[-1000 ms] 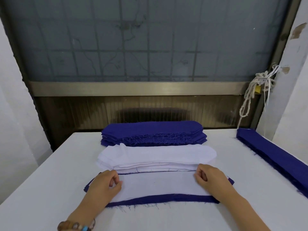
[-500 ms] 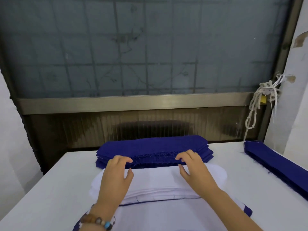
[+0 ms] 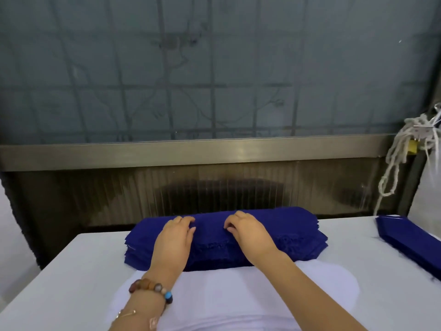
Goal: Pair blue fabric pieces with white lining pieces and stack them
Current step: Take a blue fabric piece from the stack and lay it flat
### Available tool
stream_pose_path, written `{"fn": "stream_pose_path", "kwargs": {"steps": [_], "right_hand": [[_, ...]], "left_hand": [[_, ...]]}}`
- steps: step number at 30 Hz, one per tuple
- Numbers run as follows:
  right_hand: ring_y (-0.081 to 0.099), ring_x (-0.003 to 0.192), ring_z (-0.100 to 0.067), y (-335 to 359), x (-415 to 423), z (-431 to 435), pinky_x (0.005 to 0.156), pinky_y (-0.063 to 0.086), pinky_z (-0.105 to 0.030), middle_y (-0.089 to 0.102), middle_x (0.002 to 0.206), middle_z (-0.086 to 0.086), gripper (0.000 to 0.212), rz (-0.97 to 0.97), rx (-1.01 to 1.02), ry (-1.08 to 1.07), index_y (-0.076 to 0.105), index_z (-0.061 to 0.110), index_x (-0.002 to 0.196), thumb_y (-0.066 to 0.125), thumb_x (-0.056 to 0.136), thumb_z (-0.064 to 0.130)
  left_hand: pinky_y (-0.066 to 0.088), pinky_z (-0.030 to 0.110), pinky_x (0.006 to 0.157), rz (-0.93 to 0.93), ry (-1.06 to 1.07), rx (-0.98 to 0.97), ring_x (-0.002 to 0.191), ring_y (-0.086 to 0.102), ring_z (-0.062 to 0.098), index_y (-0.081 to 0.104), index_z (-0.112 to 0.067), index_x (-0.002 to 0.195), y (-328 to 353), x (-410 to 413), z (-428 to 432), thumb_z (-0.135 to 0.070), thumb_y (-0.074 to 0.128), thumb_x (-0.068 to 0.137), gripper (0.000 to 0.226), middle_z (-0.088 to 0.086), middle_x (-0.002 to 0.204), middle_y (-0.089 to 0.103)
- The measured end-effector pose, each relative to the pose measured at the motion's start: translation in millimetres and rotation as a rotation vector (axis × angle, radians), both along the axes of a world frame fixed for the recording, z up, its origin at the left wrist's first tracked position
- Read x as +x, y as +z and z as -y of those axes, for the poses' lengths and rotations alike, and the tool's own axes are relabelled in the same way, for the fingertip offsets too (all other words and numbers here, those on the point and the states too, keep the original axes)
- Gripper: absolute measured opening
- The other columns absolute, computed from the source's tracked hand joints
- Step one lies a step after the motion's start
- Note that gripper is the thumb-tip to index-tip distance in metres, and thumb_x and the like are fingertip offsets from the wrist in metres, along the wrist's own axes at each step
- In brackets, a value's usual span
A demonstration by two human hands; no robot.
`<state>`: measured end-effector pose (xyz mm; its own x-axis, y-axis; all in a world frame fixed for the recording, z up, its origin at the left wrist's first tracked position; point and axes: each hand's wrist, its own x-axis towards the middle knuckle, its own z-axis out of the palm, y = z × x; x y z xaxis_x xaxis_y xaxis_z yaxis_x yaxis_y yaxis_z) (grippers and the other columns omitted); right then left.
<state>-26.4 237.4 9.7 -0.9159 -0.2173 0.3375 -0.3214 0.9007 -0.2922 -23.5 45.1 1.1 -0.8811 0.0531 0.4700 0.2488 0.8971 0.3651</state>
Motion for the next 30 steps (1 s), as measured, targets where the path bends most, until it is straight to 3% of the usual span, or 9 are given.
{"fn": "stream_pose_path", "kwargs": {"steps": [5,9,11,16,23,30], "right_hand": [[0.059,0.088,-0.021,6,-19,4,0.078,0.051,-0.034,0.062,0.099,-0.004,0.014,0.070,-0.065,-0.061,0.054,0.016,0.098,0.053,0.098,0.030],[0.062,0.087,-0.021,6,-33,2,0.078,0.051,-0.035,0.065,0.093,-0.002,0.024,0.120,-0.116,-0.079,0.052,0.019,0.107,0.055,0.095,0.040],[0.062,0.089,-0.018,5,-39,-2,0.081,0.050,-0.034,0.064,0.088,0.002,0.032,0.148,-0.168,-0.070,0.052,0.025,0.119,0.057,0.093,0.043],[0.057,0.076,-0.007,-4,-46,-6,0.075,0.050,-0.030,0.057,0.070,0.013,0.033,0.115,-0.224,-0.051,0.057,0.032,0.122,0.059,0.091,0.045],[0.052,0.068,-0.003,-6,-46,-8,0.068,0.044,-0.025,0.057,0.067,0.011,0.042,0.110,-0.242,-0.009,0.048,0.038,0.132,0.059,0.092,0.042],[0.054,0.070,-0.007,-10,-44,-10,0.060,0.043,-0.021,0.055,0.072,0.009,0.022,0.080,-0.337,0.018,0.059,0.038,0.111,0.064,0.090,0.037]], "left_hand": [[0.048,0.030,0.086,0.062,0.001,0.034,0.093,0.061,0.018,0.046,-0.018,0.140,1,-22,0,-0.033,0.045,0.101,0.042,0.004,0.101,0.067],[0.041,0.022,0.061,0.094,-0.006,0.077,0.067,0.058,0.006,0.052,-0.021,0.134,4,-35,5,-0.035,0.046,0.100,0.037,-0.004,0.068,0.062],[0.036,0.020,0.058,0.103,-0.002,0.067,0.063,0.055,0.002,0.059,-0.023,0.124,5,-39,7,-0.037,0.050,0.098,0.031,-0.006,0.062,0.060],[0.032,0.022,0.051,0.016,0.046,0.067,0.060,0.051,0.005,0.059,-0.027,0.114,0,-33,0,-0.038,0.056,0.095,0.022,-0.008,0.064,0.052],[0.030,0.023,0.049,-0.021,0.053,0.133,0.063,0.050,0.006,0.056,-0.027,0.101,-2,-30,0,-0.034,0.060,0.093,0.011,-0.008,0.071,0.051],[0.031,0.021,0.049,-0.058,0.103,0.253,0.068,0.045,0.003,0.063,-0.023,0.087,-6,-30,0,-0.036,0.068,0.087,0.015,-0.008,0.097,0.045]]}}
